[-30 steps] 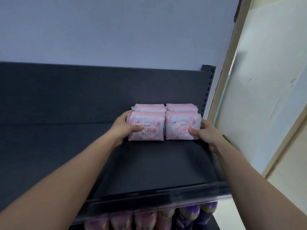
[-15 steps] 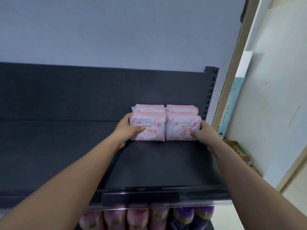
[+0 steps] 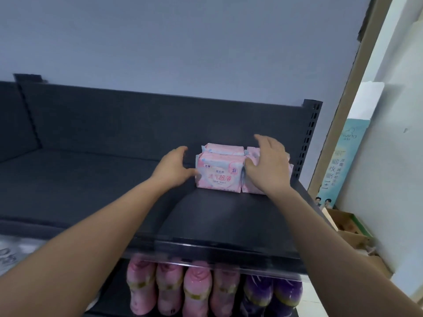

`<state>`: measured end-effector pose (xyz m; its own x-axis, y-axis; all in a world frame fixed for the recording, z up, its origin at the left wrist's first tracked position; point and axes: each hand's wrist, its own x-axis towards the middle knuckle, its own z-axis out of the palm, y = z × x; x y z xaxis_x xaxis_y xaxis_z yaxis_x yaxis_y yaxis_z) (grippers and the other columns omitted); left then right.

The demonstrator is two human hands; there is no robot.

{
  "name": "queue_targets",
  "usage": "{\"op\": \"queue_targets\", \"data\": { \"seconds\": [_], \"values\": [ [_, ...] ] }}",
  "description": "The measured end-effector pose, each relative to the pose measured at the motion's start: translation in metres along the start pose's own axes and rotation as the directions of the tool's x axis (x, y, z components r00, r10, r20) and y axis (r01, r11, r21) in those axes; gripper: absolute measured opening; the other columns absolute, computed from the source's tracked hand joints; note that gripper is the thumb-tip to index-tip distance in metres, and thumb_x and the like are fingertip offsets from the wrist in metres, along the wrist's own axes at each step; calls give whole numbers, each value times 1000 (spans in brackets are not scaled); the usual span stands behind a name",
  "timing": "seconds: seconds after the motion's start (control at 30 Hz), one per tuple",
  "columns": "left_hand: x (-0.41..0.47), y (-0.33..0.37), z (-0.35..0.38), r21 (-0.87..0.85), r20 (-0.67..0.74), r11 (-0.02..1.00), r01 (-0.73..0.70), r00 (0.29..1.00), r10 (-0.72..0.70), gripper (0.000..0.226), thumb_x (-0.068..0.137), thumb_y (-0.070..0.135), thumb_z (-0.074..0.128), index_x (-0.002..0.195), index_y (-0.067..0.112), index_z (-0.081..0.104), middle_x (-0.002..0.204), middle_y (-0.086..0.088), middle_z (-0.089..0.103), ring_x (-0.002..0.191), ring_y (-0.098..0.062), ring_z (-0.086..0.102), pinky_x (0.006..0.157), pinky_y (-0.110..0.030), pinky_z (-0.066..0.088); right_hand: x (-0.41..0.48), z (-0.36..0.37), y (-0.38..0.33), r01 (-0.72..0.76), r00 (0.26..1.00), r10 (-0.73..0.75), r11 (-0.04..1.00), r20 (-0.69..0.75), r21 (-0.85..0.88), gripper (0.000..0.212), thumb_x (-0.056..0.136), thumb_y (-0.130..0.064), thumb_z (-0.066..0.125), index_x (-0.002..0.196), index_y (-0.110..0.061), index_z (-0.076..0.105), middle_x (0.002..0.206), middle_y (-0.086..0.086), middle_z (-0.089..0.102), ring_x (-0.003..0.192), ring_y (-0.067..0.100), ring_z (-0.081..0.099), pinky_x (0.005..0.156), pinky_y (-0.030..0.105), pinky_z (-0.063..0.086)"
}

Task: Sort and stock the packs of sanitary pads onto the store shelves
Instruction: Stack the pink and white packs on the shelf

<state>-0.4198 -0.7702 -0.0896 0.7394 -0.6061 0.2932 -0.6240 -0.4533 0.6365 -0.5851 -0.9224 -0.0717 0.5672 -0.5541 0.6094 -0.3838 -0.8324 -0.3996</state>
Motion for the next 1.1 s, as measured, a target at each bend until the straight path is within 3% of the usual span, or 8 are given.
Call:
{"op": "queue_targets", "data": {
  "seconds": [0.23,0.47,0.67,0.87,1.1],
  "values": [
    [-45,-44,-76,372,-91,925,78,995,-47,67,86,34,70,142,10,41,138,-10,49,128,-26,46,105,-36,39,-12,48,-86,304,934,-304,952,186,31,52,86,-22,61,136,-12,50,133,10,53,126,31,43,103,40,37],
    [-119,-104,-164,604,-233,749,271,959,-159,54,87,36,65,131,9,48,128,-9,51,121,-29,49,98,-41,43,-37,92,-194,546,749,-530,834,398,83,52,92,-35,58,138,-18,43,134,6,51,126,27,43,99,39,38],
    [-205,-164,-247,668,-372,586,459,888,-271,45,90,29,60,129,9,47,126,-8,51,119,-28,49,92,-39,45,-80,121,-311,662,584,-672,719,455,211,53,94,-35,56,142,-19,40,135,6,50,126,27,43,100,38,38],
    [-300,-222,-334,691,-442,432,580,812,-382,43,89,28,60,126,11,47,122,-6,52,116,-27,50,87,-39,46,-142,150,-437,737,444,-760,611,475,289,45,92,-35,56,132,-18,46,128,7,53,120,29,47,94,39,41],
    [-405,-288,-431,666,-523,292,686,709,-473,47,92,32,58,132,12,45,126,-7,51,117,-27,49,85,-37,44,-225,176,-577,769,317,-834,505,452,392,51,91,-36,58,136,-16,45,133,9,51,122,31,47,92,39,42]
  ]
}}
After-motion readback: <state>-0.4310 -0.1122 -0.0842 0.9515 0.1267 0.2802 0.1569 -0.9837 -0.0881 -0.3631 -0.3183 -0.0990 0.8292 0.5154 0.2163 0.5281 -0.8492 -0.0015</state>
